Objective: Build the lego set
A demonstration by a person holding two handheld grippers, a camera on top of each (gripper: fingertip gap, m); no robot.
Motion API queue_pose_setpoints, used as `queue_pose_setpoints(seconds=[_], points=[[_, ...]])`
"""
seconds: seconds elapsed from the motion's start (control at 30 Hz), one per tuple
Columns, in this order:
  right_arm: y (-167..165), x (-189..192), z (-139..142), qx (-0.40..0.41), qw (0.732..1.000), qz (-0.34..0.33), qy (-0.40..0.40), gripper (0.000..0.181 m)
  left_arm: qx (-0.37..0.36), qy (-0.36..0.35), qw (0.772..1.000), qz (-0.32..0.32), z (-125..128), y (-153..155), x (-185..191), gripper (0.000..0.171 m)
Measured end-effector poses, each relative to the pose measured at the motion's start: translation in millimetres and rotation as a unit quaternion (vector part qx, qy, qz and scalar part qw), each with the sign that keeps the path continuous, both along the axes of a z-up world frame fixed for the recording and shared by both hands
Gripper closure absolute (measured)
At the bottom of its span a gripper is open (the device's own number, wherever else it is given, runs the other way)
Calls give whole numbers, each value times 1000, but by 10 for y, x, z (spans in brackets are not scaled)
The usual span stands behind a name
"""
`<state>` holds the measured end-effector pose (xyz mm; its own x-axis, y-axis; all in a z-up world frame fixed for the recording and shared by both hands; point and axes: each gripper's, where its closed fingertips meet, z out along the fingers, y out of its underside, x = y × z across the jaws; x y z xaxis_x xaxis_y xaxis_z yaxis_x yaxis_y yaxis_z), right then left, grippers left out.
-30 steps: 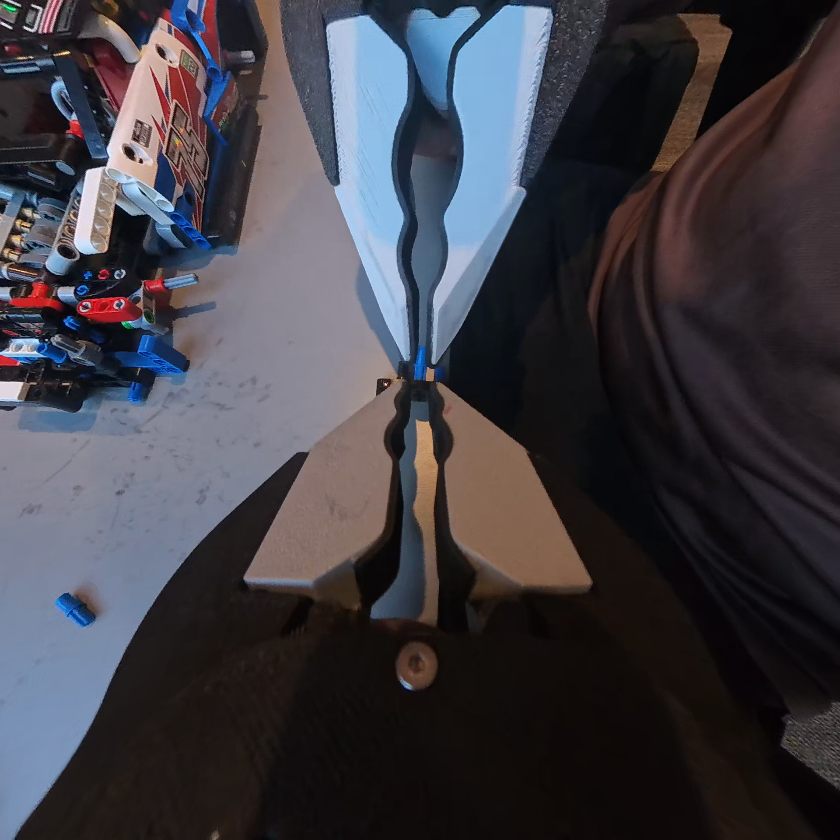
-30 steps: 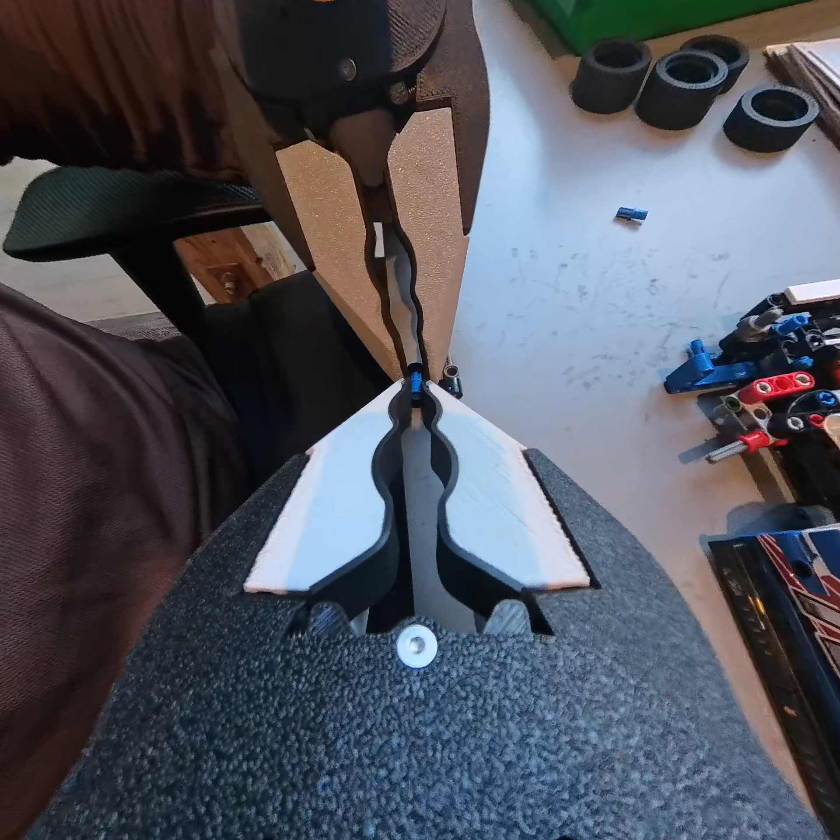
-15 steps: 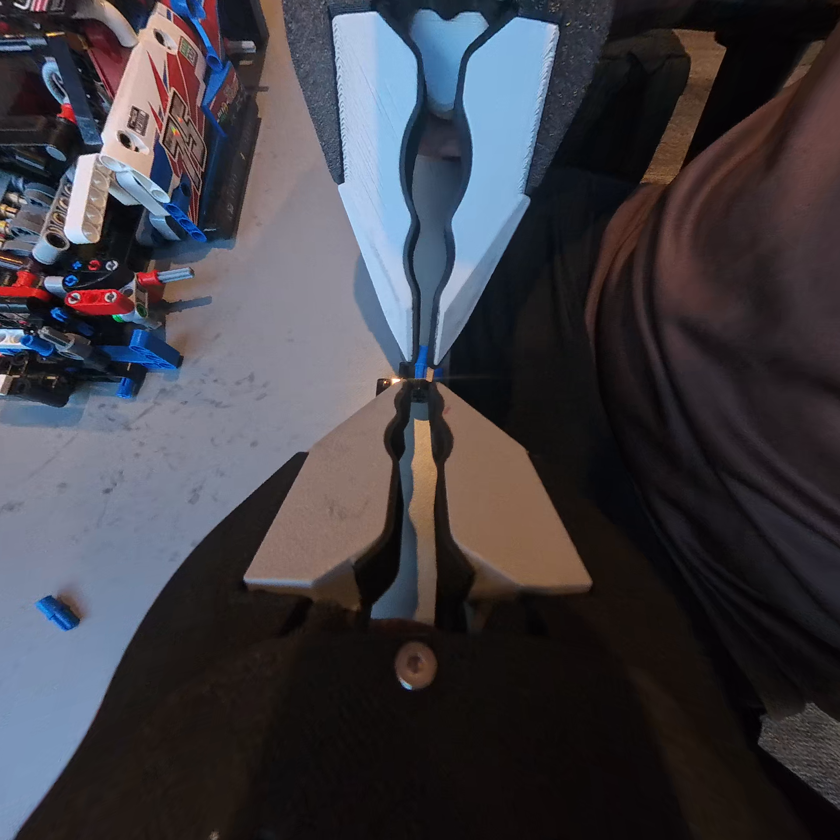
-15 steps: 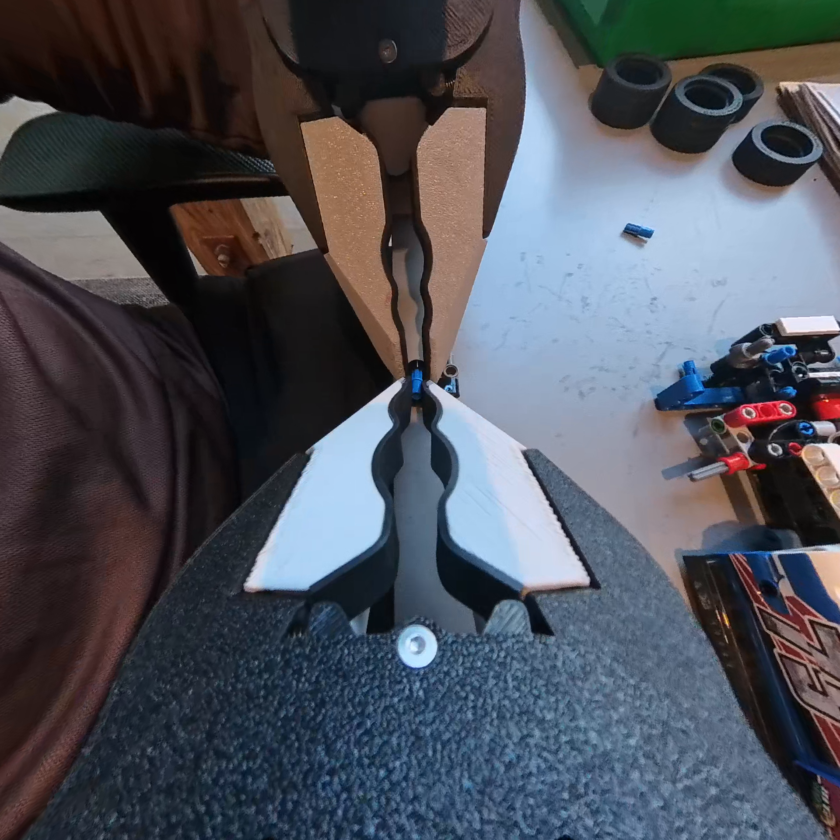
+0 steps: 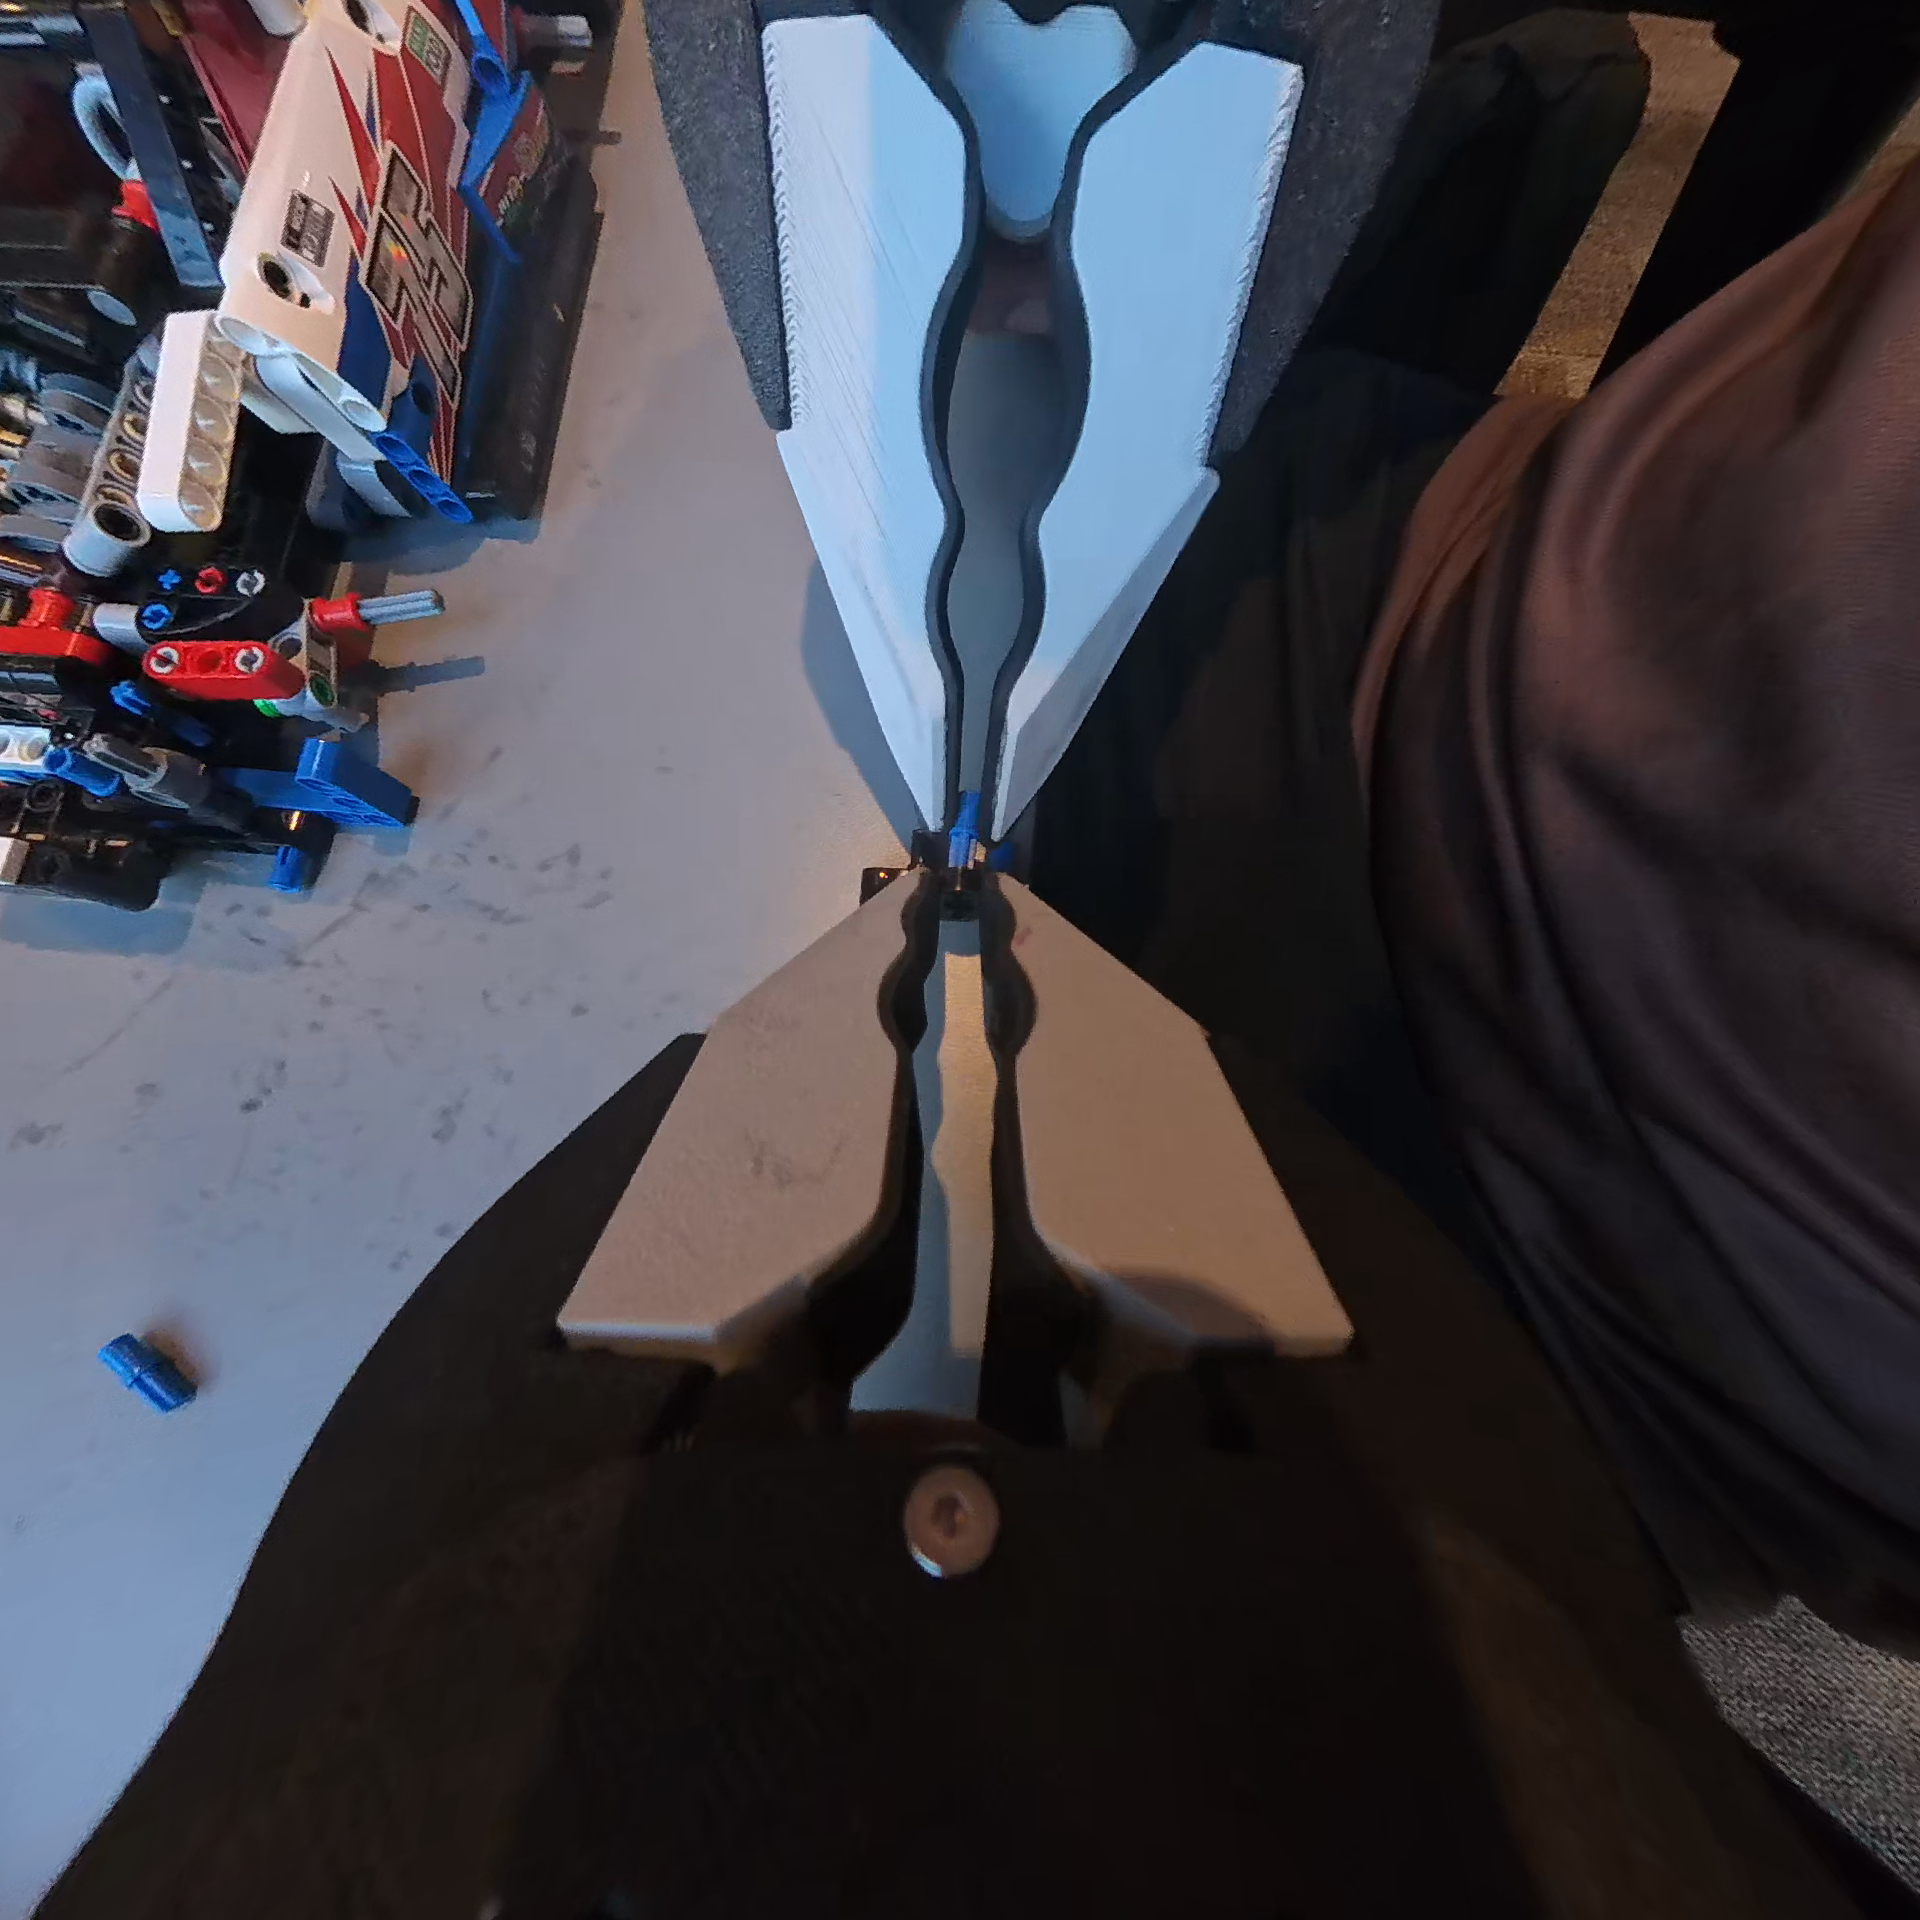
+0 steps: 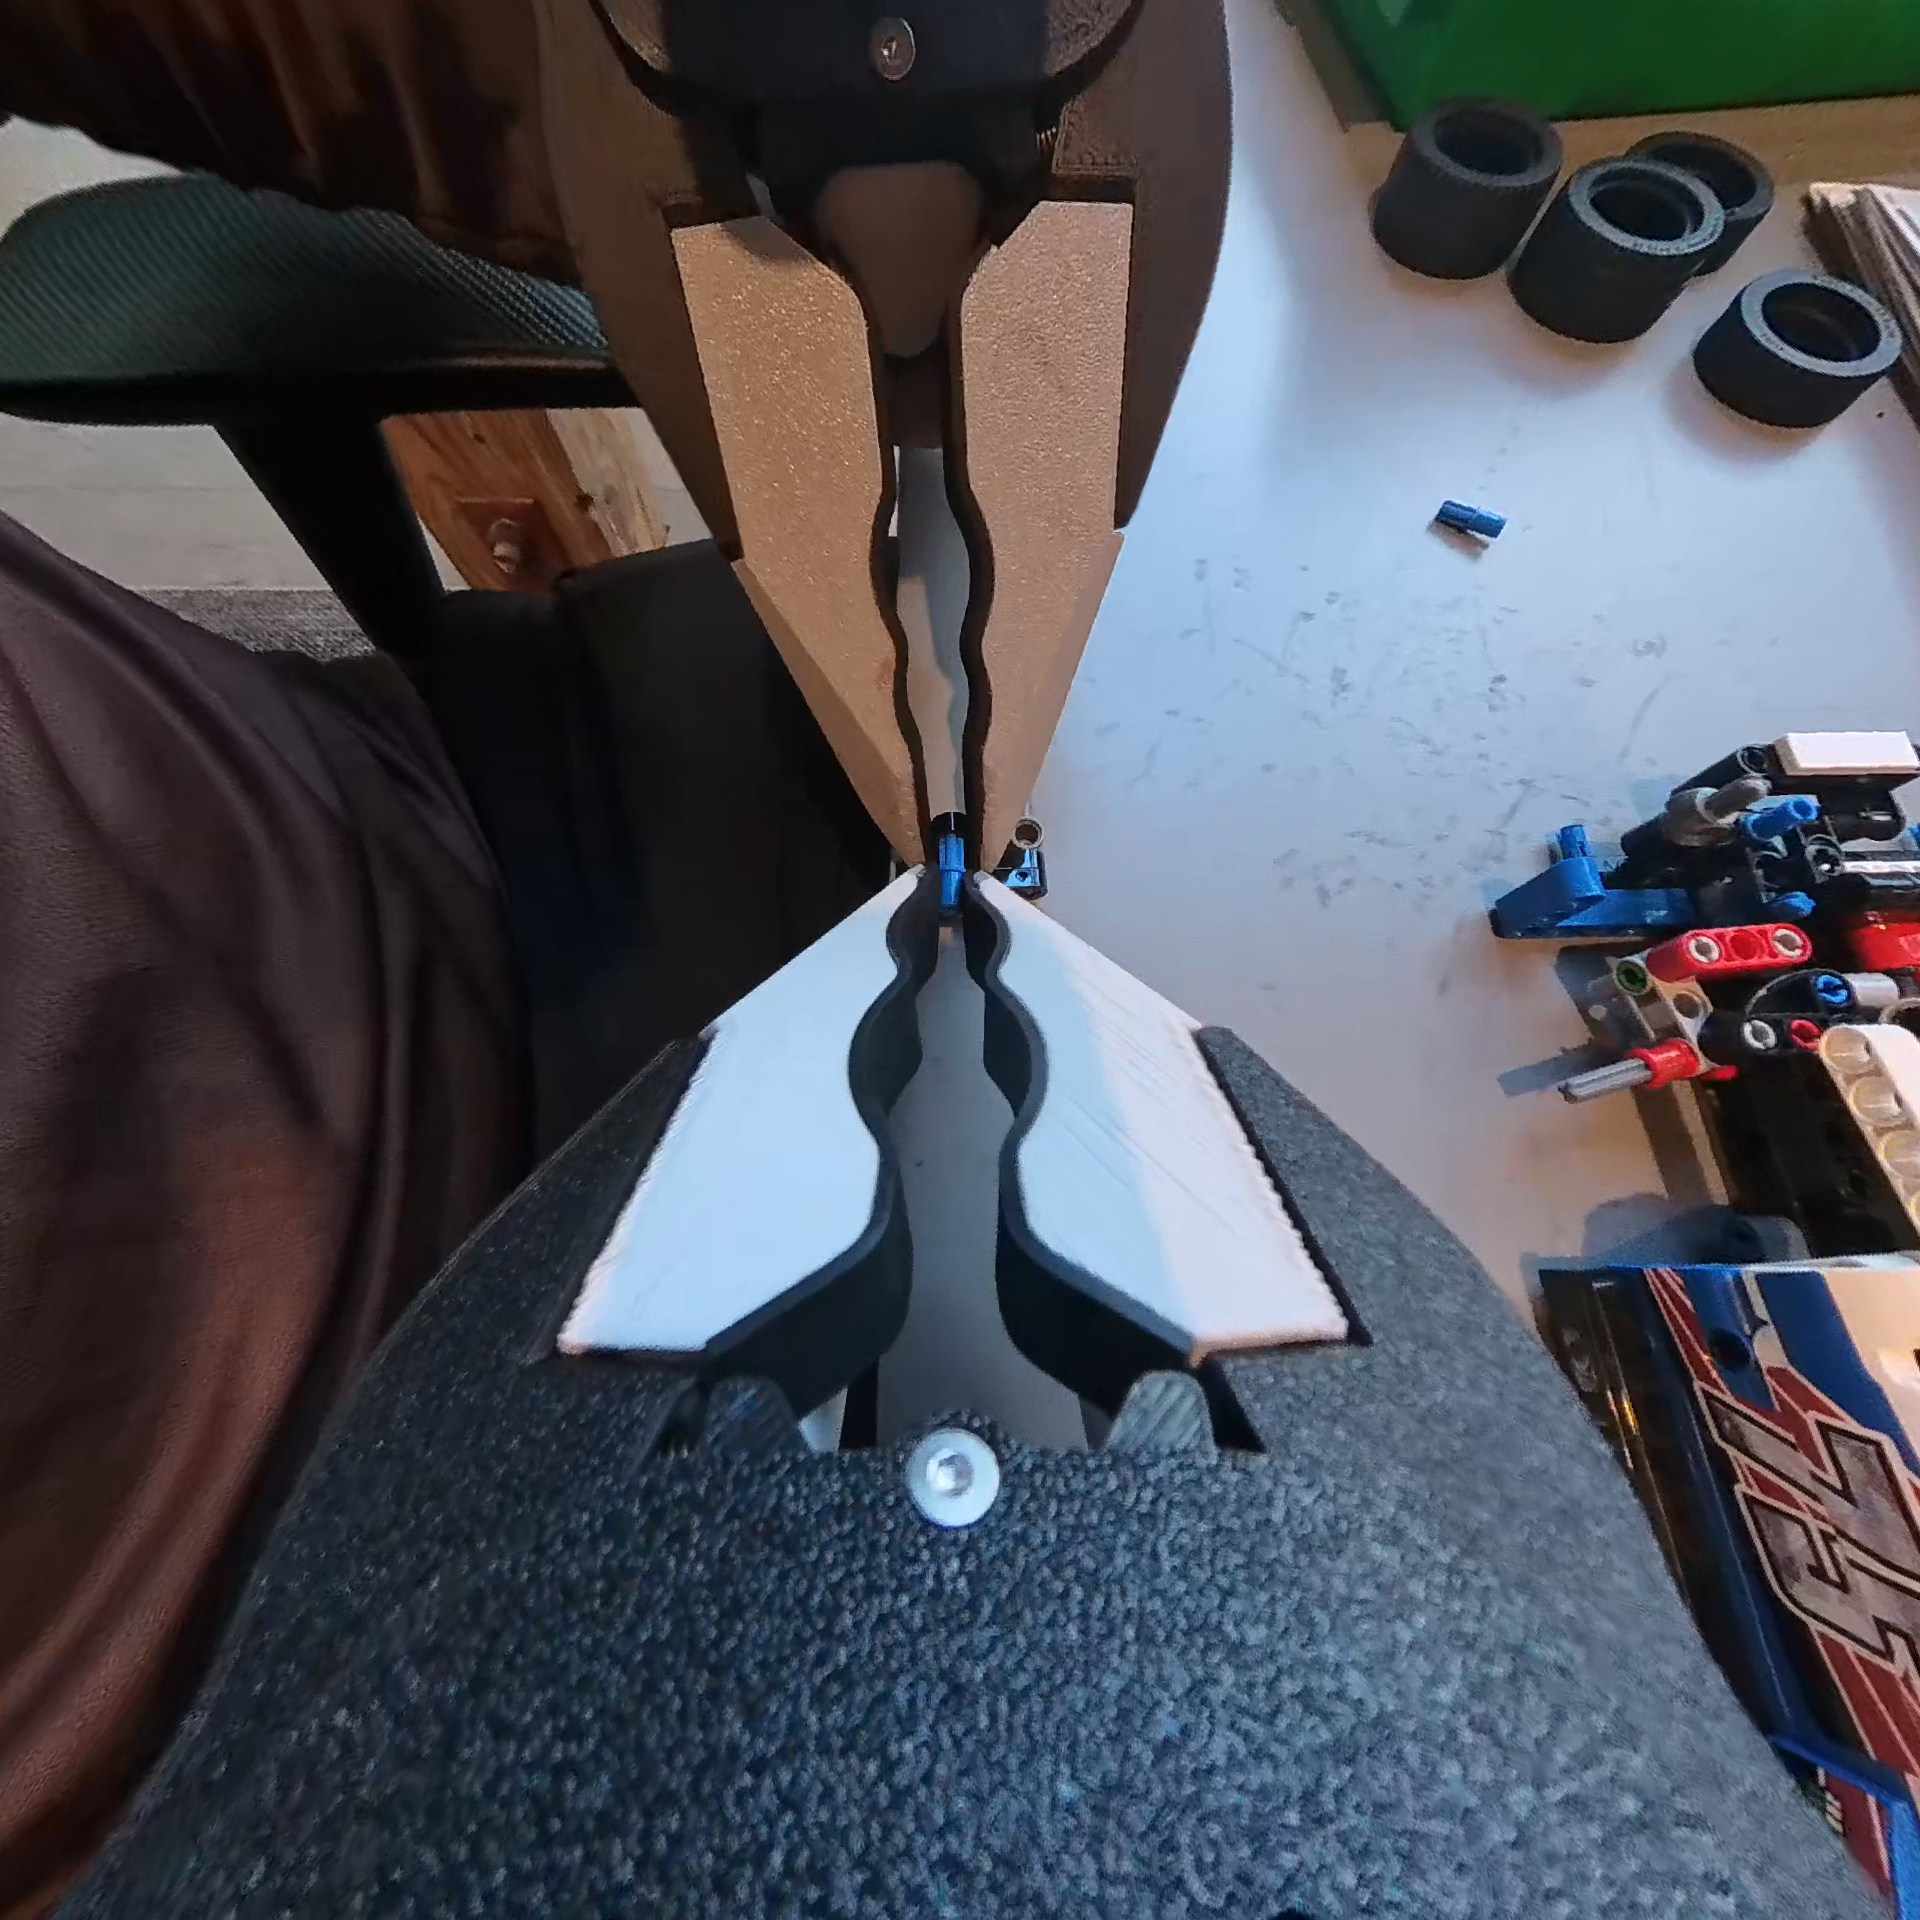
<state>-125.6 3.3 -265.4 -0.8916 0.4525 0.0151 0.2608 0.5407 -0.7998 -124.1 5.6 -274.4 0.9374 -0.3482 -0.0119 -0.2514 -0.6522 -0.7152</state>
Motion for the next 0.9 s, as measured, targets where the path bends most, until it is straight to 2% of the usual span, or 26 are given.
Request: queue_pose_setpoints(seconds=[0.53,0.9], points=[[-5,-8,20,38,999,23,14,178,-34,23,999,-14,-6,-4,0,167],[-19,-13,23,24,999,21,0,178,-42,35,998,-18,-7,-6,-1,167]])
